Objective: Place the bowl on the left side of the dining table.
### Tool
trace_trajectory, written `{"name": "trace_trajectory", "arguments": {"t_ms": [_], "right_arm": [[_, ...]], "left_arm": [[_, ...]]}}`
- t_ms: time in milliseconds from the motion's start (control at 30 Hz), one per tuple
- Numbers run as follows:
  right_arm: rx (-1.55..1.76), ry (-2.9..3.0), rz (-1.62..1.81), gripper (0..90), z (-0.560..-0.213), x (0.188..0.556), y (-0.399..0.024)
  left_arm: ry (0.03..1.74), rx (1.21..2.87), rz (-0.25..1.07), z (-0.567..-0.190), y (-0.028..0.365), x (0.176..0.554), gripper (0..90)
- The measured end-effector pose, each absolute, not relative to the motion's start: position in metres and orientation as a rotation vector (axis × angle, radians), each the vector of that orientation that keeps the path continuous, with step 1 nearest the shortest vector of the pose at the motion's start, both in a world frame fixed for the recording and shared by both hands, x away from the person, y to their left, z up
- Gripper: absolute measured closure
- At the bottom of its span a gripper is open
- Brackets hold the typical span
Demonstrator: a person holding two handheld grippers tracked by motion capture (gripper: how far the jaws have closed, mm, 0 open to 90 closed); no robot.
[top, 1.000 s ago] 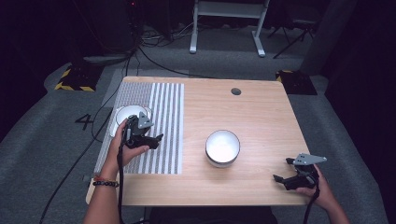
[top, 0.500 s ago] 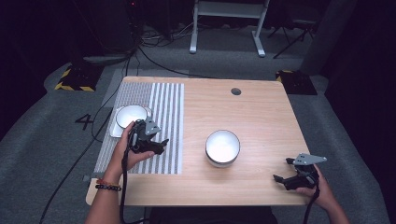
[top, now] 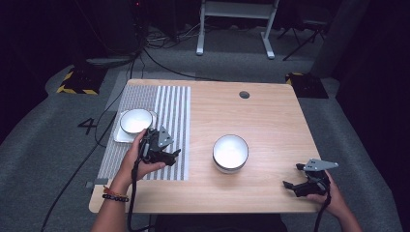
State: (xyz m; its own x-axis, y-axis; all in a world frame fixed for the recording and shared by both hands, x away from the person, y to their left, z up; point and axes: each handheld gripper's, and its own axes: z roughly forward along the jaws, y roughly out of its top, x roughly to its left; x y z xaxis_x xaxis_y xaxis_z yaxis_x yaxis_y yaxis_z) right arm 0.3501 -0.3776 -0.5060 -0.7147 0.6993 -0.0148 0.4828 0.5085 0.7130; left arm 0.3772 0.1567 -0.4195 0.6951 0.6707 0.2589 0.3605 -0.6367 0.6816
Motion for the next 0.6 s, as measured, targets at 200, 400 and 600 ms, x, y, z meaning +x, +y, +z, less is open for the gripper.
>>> {"name": "trace_trajectory", "arguments": {"t_ms": [200, 400, 600], "right_arm": [[0.992, 2.453, 1.02, 2.8, -0.506, 0.35, -0.378], [0.992, 2.453, 1.02, 2.8, -0.506, 0.35, -0.378], [0.992, 2.453, 1.02, 2.8, -0.506, 0.35, -0.378]], "left_arm": [[0.777, 2.3, 0.661, -0.423, 0.151, 0.373, 16.3], [0.764, 2.305, 0.667, -0.428, 0.148, 0.371, 16.3], [0.741, 2.335, 0.648, -0.431, 0.142, 0.367, 16.3]]}}
